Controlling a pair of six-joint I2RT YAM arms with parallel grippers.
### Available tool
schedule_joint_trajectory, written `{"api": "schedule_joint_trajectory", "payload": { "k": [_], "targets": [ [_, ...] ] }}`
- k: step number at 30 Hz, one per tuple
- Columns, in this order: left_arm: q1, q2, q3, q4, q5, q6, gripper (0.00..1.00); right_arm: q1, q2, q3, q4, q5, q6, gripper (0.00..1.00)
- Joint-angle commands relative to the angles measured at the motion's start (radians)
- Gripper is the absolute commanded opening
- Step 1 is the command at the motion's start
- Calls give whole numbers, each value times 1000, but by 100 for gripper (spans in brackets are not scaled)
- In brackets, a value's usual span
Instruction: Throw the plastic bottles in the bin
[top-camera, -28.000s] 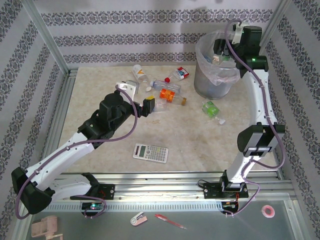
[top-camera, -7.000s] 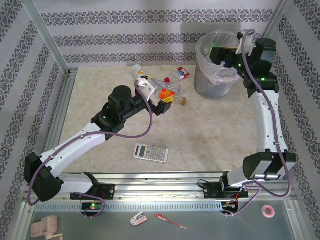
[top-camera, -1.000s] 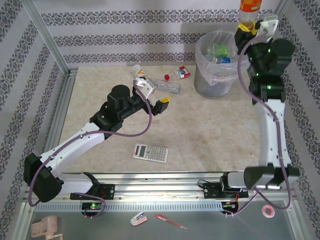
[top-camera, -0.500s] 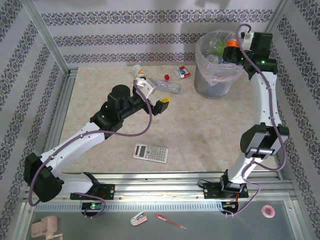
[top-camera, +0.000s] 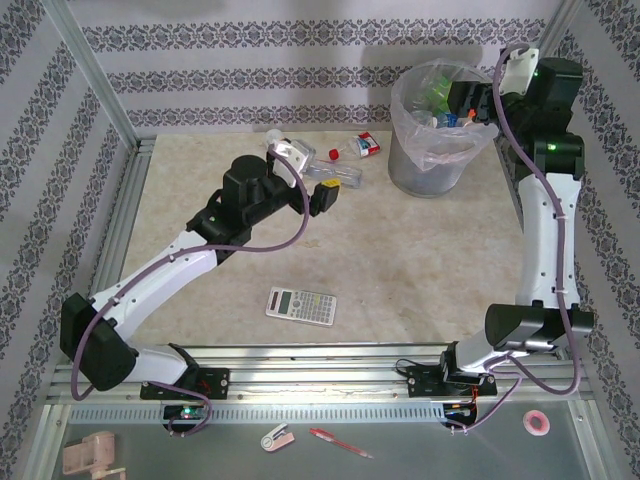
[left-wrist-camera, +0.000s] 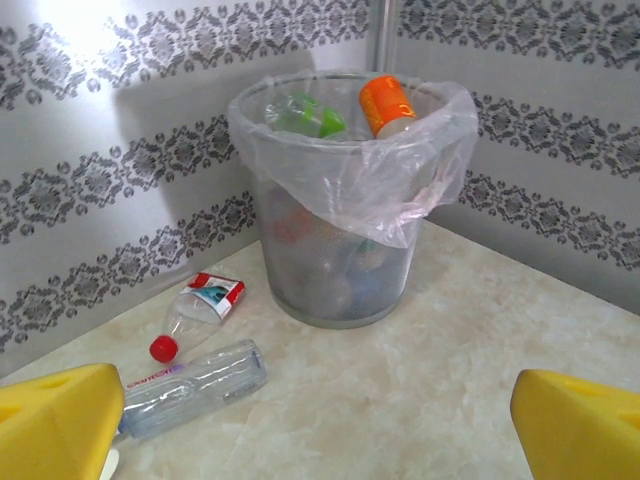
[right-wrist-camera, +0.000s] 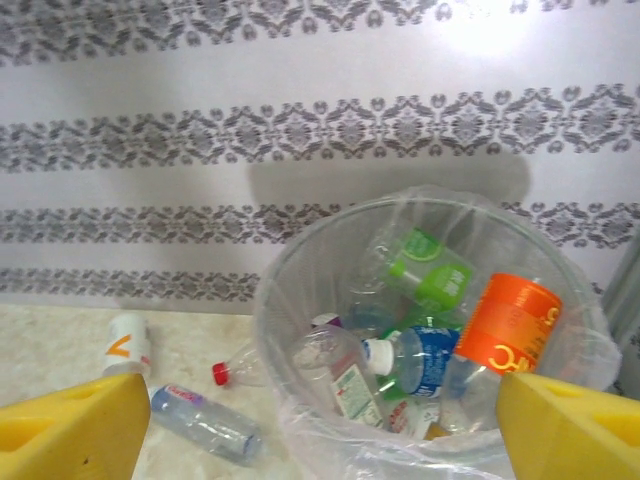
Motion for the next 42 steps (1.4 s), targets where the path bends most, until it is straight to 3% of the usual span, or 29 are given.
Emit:
{"api": "schedule_joint_trajectory", "payload": {
  "k": [1, 10, 19, 30, 42],
  "targets": [
    [36, 18, 52, -70, -45, -114, 100, 21, -35, -31, 25, -73, -19, 91],
    [146, 130, 178, -263, -107, -360, 100, 84, -112, -80, 28, -138, -69, 97],
    [252, 412, 462, -536, -72, -537, 100, 134, -164, -141, 11, -151, -72, 98],
    [324, 782, 831, -699, -55, -623, 100, 176, -230, -250, 5, -162, -52, 98],
    [353, 1059, 1126, -797, -101, -651, 99, 195, -287, -357, 16, -167, -21, 98]
  ]
}}
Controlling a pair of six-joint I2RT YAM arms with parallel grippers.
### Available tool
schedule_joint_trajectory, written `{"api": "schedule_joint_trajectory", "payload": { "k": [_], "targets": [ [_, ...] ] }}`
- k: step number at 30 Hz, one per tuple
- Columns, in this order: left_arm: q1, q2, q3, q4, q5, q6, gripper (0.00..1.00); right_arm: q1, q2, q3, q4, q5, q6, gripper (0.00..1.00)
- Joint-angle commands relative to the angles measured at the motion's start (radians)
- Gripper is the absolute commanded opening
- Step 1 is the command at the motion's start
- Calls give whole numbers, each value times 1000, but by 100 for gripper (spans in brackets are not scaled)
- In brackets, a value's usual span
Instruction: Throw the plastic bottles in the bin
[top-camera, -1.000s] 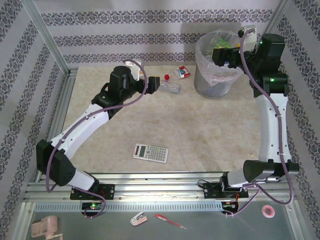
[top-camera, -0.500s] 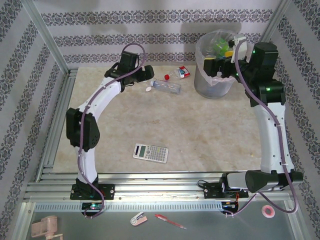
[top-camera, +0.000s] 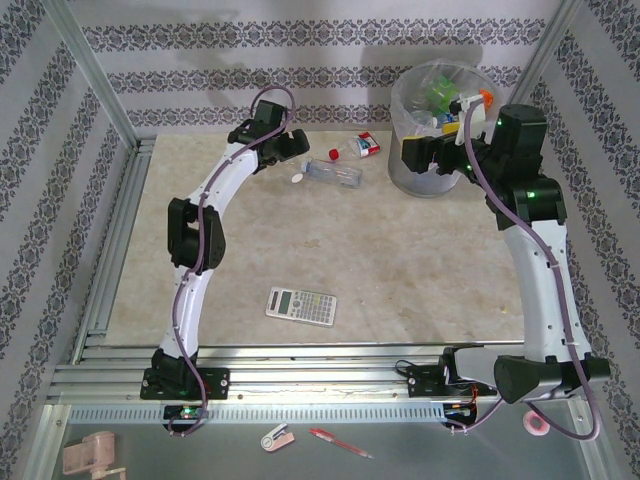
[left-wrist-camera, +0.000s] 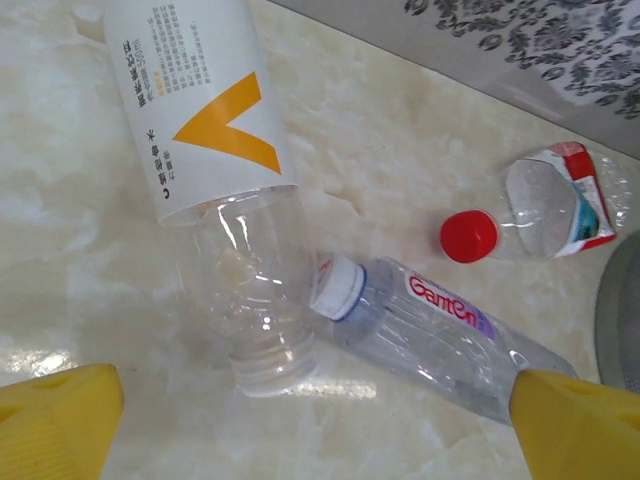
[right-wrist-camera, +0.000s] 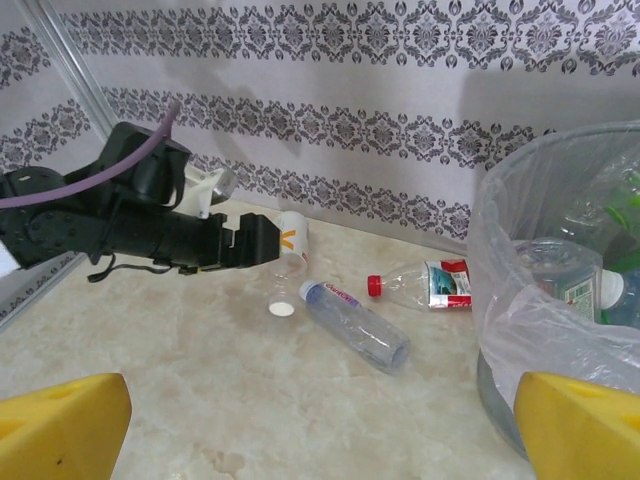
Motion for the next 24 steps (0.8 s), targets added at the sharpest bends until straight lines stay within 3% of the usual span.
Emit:
{"api": "schedule_joint_trajectory", "payload": {
  "k": [1, 24],
  "targets": [
    [22, 55, 74, -75, -34, -17, 99, 14, -25, -33, 21, -26, 26, 98],
    [56, 319, 343, -166, -57, 37, 95, 31, -38, -92, 6, -45, 5, 98]
  ]
}}
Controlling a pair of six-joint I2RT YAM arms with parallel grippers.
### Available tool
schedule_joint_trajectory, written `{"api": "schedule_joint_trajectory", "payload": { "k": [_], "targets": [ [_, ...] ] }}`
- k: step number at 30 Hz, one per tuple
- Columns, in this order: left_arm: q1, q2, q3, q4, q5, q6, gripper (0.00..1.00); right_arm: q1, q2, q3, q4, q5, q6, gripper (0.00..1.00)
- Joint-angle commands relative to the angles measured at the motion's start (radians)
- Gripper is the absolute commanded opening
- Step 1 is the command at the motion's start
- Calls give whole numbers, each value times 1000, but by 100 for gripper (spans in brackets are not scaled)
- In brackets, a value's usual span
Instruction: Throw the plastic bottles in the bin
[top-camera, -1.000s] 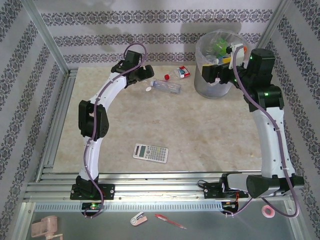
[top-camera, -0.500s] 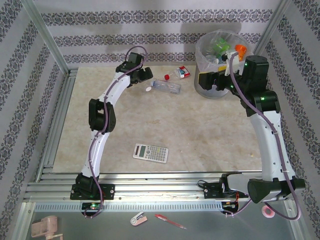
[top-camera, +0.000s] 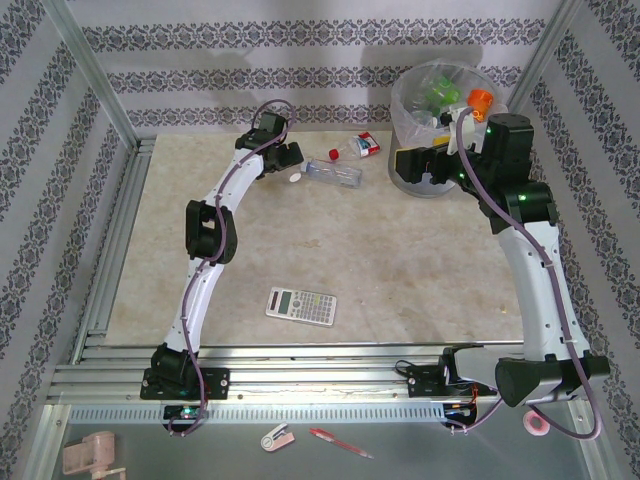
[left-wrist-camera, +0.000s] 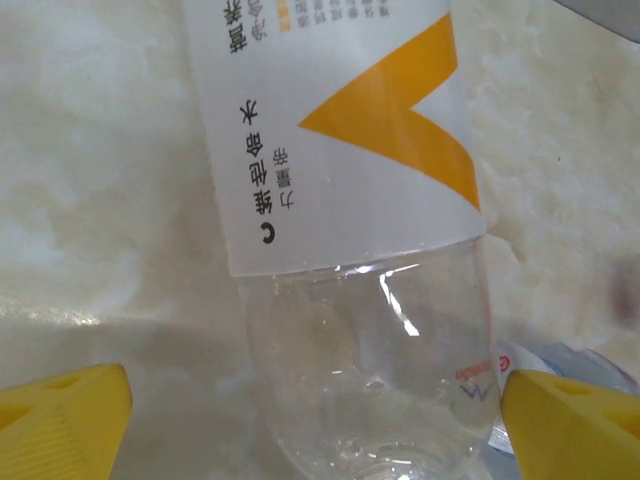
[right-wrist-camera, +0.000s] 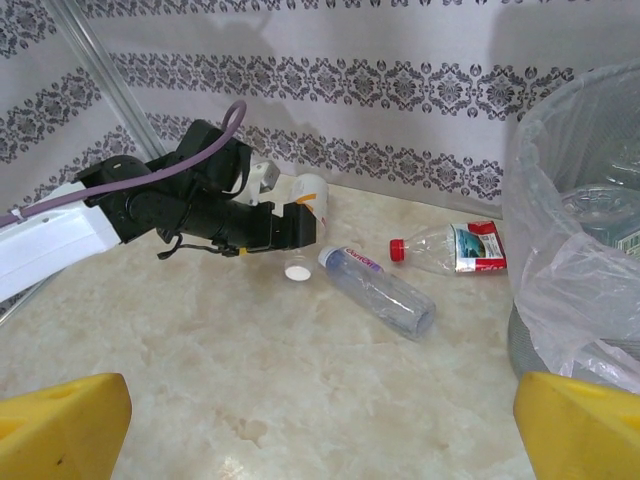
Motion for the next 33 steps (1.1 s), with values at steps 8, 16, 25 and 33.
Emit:
{"api": "schedule_joint_trajectory", "payload": {
  "k": [8, 16, 25, 33],
  "targets": [
    [52, 38, 39, -76, 74, 51, 86, 12, -32, -33, 4, -34, -15, 98],
    [54, -12, -11, -105, 124, 141, 61, 20, -27, -44, 28, -41, 5, 98],
    [58, -326, -468, 207, 140, 266, 48, 26, -43, -79, 64, -24, 32, 98],
    [58, -588, -830, 502, 237, 297, 44, 38, -40, -88, 79, -25, 68, 98]
  ]
}}
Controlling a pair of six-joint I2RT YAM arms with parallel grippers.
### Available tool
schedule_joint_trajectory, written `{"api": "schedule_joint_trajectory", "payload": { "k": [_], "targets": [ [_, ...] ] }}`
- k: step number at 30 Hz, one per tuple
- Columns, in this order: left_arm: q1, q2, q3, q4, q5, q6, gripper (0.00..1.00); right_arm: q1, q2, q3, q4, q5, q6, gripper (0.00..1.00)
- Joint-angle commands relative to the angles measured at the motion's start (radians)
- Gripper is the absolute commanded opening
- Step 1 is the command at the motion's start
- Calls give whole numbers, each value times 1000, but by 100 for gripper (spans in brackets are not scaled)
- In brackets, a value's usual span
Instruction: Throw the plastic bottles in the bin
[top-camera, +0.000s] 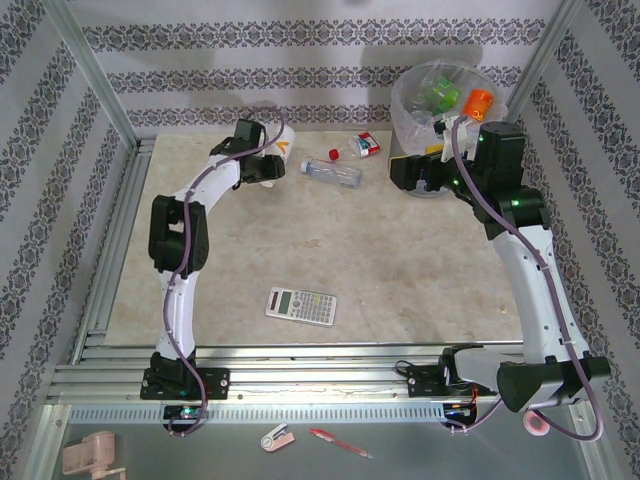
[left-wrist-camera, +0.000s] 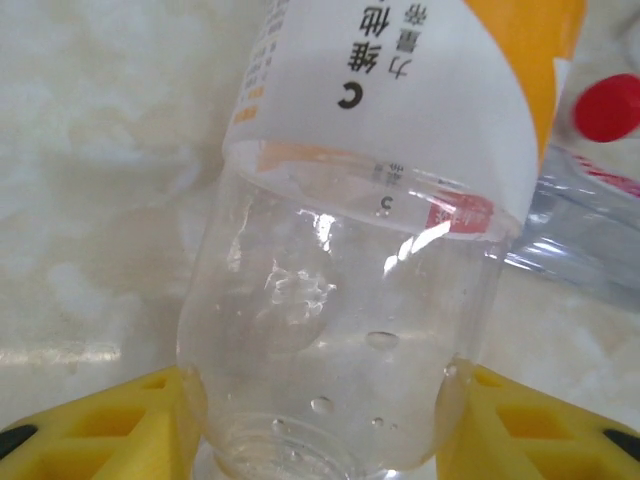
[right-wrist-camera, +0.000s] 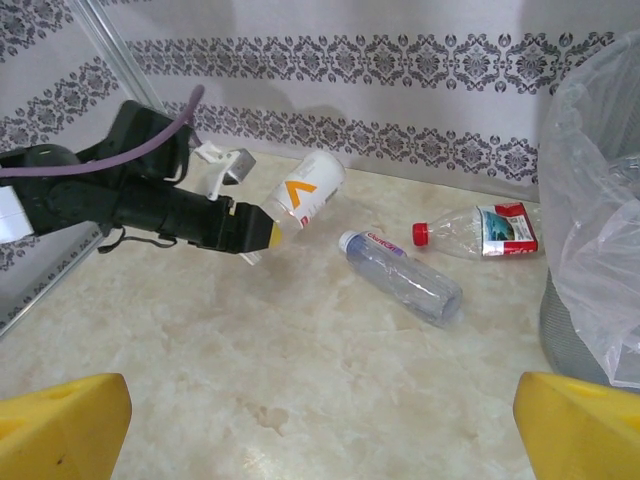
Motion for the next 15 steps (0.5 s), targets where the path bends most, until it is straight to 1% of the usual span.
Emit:
{"api": "schedule_joint_trajectory", "payload": {
  "k": [1, 5, 8, 11, 15],
  "targets": [
    [7, -141, -133, 238, 75, 37, 44, 15, -12, -10, 43, -9, 44, 98],
    [-5, -289, -306, 388, 144, 46, 43, 21, 17, 11, 55, -38, 134, 98],
    [-36, -389, -398, 470, 188, 68, 42, 25, 41, 23, 86, -81, 207, 98],
    [-86, -469, -448, 499, 214, 118, 42, 32, 57, 13, 162, -123, 283, 98],
    [-155, -538, -466, 507, 238, 142, 41, 48, 72, -3, 260, -164, 367, 98]
  ]
}}
